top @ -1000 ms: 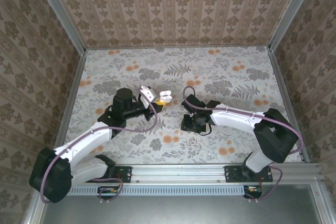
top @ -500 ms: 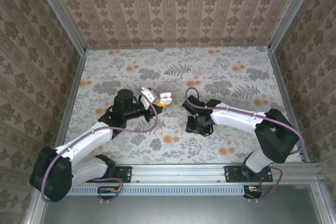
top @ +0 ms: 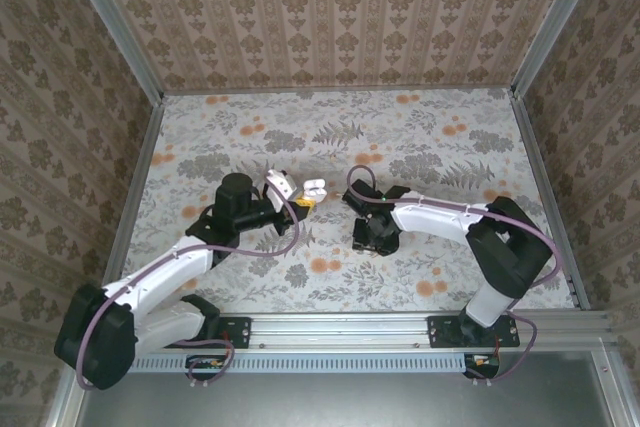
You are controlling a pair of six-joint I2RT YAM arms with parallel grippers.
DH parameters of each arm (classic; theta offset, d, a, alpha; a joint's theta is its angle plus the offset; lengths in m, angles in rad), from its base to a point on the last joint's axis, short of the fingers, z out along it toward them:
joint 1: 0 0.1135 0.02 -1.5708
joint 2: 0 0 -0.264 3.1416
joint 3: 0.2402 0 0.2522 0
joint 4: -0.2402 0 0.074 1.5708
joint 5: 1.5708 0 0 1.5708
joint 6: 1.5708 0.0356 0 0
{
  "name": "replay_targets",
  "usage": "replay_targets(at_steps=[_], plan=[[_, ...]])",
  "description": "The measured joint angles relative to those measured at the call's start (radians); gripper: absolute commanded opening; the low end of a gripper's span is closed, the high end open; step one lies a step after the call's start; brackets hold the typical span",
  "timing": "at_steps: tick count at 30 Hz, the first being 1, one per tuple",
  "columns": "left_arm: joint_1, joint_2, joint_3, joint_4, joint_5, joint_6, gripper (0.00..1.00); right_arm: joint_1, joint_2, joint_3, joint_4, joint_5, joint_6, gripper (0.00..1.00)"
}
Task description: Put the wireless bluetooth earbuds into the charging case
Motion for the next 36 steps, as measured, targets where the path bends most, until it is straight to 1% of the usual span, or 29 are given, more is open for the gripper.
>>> replay_targets(at_steps=[9, 14, 18, 24, 29, 36], plan=[[0.0, -0.051, -0.003, -0.034, -0.012, 0.0, 0.0, 0.0, 0.126, 0.172, 0.007, -0.006, -0.098, 0.38], [0.0, -0.082, -0.007, -0.045, -0.024, 0.003, 0.0, 0.002, 0.136, 0.25, -0.004, -0.002, -0.141, 0.39], [0.0, -0.094, -0.011, -0.046, -0.03, 0.004, 0.0, 0.015, 0.135, 0.272, -0.067, 0.033, -0.139, 0.4], [0.0, -0.094, -0.012, -0.046, -0.034, 0.011, 0.0, 0.068, 0.135, 0.274, -0.183, 0.097, -0.095, 0.41], [0.006, -0.094, -0.012, -0.065, -0.029, 0.03, 0.0, 0.079, 0.142, 0.274, -0.204, 0.111, -0.076, 0.4], [0.006, -0.096, -0.023, -0.101, -0.025, 0.036, 0.0, 0.076, 0.207, 0.302, -0.208, 0.116, -0.07, 0.38]])
